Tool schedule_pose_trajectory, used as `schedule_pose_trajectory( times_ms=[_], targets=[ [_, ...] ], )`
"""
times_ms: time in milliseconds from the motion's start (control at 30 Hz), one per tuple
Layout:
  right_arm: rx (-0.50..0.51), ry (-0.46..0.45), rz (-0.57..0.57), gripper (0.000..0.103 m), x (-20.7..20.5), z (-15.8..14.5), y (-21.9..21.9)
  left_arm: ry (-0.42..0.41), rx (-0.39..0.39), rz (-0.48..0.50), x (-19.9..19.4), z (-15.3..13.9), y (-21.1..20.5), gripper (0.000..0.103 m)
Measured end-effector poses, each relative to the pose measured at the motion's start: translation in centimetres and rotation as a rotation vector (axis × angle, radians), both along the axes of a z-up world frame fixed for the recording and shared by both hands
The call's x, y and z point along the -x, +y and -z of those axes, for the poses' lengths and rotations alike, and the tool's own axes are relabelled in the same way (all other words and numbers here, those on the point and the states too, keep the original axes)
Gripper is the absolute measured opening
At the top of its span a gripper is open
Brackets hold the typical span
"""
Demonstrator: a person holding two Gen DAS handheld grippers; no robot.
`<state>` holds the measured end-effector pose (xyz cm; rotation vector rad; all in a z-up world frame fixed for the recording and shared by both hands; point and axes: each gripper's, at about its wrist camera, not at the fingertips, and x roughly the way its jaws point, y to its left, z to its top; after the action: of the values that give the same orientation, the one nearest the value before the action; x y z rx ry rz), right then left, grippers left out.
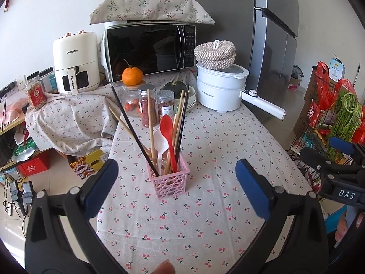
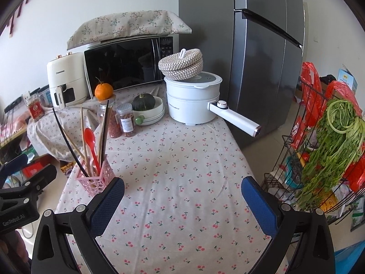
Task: Organize utensils
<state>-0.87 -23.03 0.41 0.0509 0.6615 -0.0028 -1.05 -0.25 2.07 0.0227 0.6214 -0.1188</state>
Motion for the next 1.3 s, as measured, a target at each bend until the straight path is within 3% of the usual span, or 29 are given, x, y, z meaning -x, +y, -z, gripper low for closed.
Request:
schedule_pose_trajectory(
  times_ms=[1300],
  targets=[
    [-0.030,-0.003,0.013,0.103,-0.1,0.2,-0.4,0.021,0.006,0.022,0.2,0.6,-1.0,0.102]
  ],
)
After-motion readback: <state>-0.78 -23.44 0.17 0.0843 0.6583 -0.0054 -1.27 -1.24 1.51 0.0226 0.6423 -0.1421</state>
